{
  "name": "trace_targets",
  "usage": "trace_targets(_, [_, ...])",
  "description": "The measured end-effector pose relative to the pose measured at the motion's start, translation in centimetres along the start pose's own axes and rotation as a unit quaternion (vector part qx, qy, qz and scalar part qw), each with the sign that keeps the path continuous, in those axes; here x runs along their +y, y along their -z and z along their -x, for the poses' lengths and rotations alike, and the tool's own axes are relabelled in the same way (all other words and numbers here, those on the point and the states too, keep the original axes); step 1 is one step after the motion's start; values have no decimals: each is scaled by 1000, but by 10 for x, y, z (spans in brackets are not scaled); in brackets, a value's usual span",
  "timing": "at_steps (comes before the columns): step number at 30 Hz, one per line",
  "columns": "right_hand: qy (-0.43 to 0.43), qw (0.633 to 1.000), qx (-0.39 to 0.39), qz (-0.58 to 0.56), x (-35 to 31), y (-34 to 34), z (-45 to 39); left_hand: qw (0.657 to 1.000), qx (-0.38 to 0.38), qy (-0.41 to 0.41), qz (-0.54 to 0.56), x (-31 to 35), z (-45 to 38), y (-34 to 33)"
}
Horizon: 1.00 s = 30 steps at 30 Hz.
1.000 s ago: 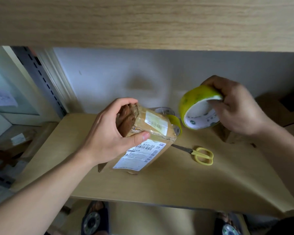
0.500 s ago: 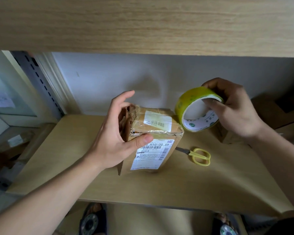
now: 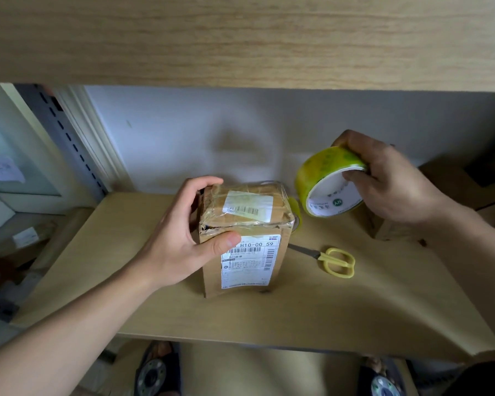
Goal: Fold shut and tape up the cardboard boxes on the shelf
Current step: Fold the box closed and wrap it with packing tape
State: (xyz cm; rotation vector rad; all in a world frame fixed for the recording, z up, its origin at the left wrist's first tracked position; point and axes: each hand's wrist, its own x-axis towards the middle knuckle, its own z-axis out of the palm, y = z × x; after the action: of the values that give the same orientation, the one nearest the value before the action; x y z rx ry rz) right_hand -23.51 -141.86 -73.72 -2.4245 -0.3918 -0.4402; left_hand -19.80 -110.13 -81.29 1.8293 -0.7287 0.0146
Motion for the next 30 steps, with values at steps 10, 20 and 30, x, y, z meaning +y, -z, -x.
trace_targets(10, [-7, 1000, -29, -4, 6, -20, 6, 999, -33, 12, -33, -1, 8, 15])
trace_targets(20, [-51, 984, -31, -165, 13, -22, 12, 947, -141, 5, -289, 39, -3, 42])
trace_targets(30, [-64, 982, 15, -175, 14, -24, 14, 947, -262, 30, -182, 81, -116, -26])
